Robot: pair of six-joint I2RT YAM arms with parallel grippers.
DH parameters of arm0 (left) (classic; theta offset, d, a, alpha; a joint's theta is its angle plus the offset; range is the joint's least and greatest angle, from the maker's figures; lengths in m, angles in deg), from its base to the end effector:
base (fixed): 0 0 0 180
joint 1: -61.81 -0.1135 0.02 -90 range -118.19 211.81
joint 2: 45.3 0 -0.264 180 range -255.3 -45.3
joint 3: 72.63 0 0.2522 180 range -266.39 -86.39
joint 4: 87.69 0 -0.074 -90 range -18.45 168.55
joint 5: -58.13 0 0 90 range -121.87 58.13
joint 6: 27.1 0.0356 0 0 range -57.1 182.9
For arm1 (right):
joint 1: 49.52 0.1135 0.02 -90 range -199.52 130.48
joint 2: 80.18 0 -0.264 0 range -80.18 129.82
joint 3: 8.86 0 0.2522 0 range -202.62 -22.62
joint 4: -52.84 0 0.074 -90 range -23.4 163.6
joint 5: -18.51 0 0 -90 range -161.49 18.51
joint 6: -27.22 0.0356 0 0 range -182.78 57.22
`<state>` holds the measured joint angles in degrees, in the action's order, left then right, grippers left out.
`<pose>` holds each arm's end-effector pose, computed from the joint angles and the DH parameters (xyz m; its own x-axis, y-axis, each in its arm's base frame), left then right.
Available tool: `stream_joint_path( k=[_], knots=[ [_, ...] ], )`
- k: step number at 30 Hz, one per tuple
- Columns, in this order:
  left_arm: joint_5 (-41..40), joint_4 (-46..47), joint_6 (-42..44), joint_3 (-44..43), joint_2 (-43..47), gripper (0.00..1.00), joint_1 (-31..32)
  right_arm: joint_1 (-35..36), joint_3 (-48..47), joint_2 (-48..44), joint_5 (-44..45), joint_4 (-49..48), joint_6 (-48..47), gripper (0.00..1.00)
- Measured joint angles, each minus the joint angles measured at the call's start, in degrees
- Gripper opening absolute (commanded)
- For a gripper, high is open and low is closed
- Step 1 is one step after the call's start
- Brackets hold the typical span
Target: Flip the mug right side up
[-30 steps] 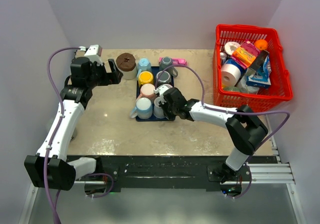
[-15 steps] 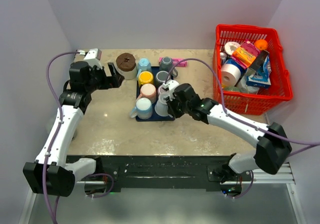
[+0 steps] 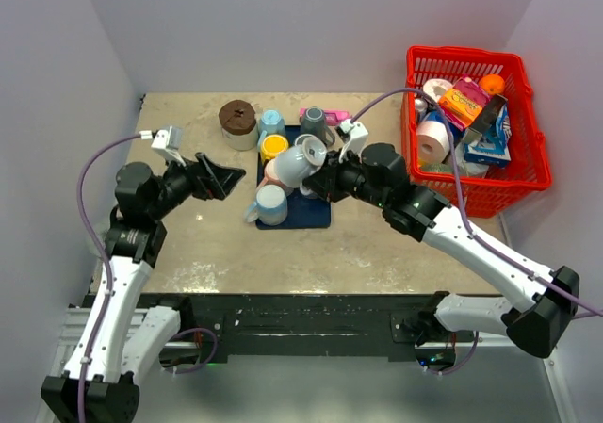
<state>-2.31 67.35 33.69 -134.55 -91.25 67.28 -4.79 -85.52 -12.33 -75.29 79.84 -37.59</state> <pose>0.1801 -0.0349 0.3562 -0.4129 -0.3869 -0.8245 0.4198 0.7225 -0.5493 0.1928 0.1943 0.3625 -0.5186 0.0840 -0.8509 -0.5815 0.6949 0.4231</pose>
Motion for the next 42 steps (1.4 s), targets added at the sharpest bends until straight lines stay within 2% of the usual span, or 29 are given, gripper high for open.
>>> stream_joint_path(
  k=[6,10,15,20,27,35,36,39,42],
  knots=[
    [6.9,14.4,-11.1,7.8,6.3,0.99,0.9,0.0,-2.6,0.4,-0.8,-7.0,9.0,0.0],
    [10.8,28.2,-20.5,12.4,6.4,0.99,3.0,0.0,-4.3,2.0,-3.1,-11.9,13.4,0.0],
    [12.3,38.1,-27.8,14.3,4.1,0.99,6.3,0.3,-4.7,4.1,-6.3,-18.7,18.4,0.0],
    [11.6,47.2,-34.0,14.4,1.3,0.88,9.3,1.4,-4.4,5.1,-7.6,-24.9,22.0,0.0],
    [7.8,61.4,-43.7,20.3,-2.2,0.74,12.6,5.4,-3.5,6.4,-7.6,-33.4,25.2,0.0],
    [5.4,68.3,-48.3,20.8,-2.6,0.58,13.2,9.9,-2.0,8.6,-5.6,-37.9,26.8,0.0],
    [5.0,68.7,-48.4,20.8,-2.4,0.51,13.2,10.1,-1.8,8.6,-5.4,-38.2,26.9,0.0],
    [4.1,68.6,-49.3,20.8,-1.7,0.44,13.3,10.6,-1.5,8.5,-4.7,-39.4,26.9,0.0],
    [3.8,67.3,-49.0,20.8,-0.2,0.43,13.4,10.6,-0.9,7.8,-4.2,-39.7,27.1,0.0]
  ],
)
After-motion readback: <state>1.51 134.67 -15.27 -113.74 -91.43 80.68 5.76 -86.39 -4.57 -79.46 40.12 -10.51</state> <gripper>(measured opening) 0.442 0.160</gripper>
